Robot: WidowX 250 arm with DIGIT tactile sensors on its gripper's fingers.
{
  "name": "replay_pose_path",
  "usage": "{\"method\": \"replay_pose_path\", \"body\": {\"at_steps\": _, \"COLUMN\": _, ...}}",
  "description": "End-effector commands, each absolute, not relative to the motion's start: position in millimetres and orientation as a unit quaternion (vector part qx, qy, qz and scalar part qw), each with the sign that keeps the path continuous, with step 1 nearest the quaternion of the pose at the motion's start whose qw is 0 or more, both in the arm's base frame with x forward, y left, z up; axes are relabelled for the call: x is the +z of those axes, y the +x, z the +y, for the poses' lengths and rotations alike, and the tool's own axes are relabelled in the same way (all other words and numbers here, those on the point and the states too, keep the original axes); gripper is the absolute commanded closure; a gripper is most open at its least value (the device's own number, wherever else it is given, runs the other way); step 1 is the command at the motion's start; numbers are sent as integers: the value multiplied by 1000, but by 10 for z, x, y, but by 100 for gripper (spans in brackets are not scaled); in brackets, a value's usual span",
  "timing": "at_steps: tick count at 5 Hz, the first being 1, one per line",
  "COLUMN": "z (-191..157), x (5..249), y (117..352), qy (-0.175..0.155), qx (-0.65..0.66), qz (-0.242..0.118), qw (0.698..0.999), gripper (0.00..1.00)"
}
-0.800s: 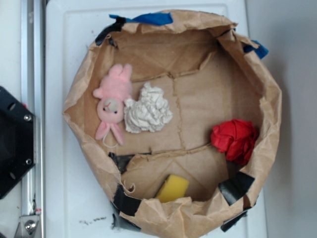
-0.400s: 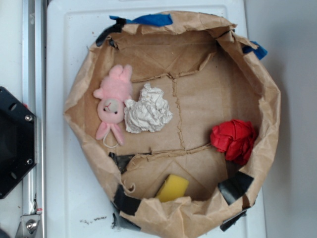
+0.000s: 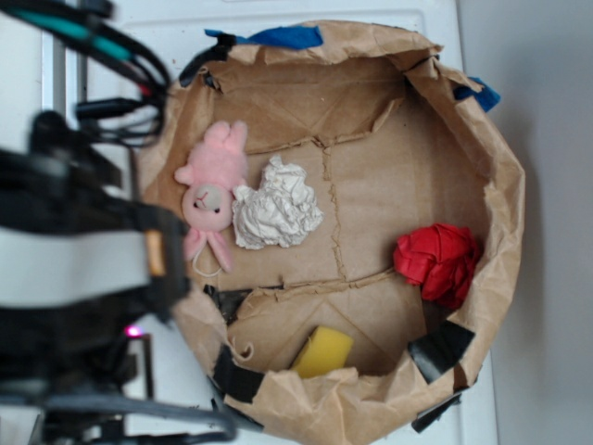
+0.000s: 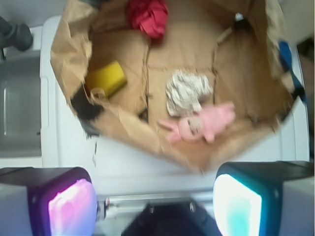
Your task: Grab the white paper.
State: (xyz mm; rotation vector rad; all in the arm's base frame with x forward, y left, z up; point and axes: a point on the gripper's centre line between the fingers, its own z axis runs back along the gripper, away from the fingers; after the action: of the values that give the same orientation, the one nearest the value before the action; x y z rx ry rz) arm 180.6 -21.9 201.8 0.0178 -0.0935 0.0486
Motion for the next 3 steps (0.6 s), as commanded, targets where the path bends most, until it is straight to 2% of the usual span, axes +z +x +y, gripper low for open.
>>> {"method": "replay_pose_path", "body": {"at_steps": 1, "z": -82, "x": 1785, "y": 2262, "qy": -30, "qx": -39, "qz": -61, "qw": 997, "gripper": 0}}
{"method": "replay_pose_path", "body": {"at_steps": 2, "z": -6, "x": 1605, "y": 2331, "qy": -24, "qx": -57, "qz": -72, "qw": 996, "gripper": 0}}
{"method": "replay_pose_path", "body": {"at_steps": 3, "z": 51, "x": 1448, "y": 2342, "qy": -35, "qx": -78, "qz": -70, "qw": 994, "gripper": 0}}
